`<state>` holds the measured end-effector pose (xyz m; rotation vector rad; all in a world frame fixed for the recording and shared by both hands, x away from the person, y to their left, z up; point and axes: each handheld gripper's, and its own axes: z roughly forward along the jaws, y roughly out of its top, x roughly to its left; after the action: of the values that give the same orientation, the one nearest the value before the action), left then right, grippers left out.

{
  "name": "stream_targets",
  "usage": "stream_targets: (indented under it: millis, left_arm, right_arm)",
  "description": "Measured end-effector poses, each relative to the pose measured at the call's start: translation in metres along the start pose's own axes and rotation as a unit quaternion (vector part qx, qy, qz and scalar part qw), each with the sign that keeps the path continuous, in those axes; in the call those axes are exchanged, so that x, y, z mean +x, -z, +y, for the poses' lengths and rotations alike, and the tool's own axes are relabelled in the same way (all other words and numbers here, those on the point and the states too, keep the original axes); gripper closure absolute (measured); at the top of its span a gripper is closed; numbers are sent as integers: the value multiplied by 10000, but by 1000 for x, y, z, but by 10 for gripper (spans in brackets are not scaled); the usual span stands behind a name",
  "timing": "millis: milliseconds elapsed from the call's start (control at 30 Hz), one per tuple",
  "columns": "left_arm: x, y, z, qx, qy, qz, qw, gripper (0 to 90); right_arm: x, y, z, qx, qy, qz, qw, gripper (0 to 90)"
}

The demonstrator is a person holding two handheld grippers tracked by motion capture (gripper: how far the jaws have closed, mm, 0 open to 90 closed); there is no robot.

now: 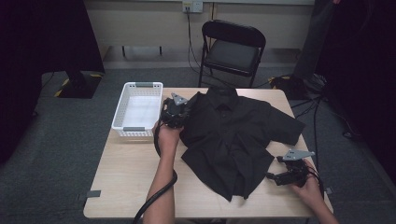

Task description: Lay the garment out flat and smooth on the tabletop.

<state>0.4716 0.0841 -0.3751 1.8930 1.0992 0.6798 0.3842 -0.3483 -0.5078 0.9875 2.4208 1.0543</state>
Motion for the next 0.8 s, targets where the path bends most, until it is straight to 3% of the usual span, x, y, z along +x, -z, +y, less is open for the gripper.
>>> stream_targets:
  millis: [367, 600, 800]
  left_arm:
    - [17, 7, -6, -18, 61, 139, 9999, 876]
    - [36, 7, -11, 47, 105, 224, 9997, 876]
    - [57, 4, -18, 23, 299, 279, 9992, 876]
  right_arm:
    - [0, 0, 0, 0, 6, 4, 10000, 81]
    - [0, 0, 0, 1, 7, 5, 10000, 81]
    - [0, 0, 0, 0, 6, 5, 10000, 81]
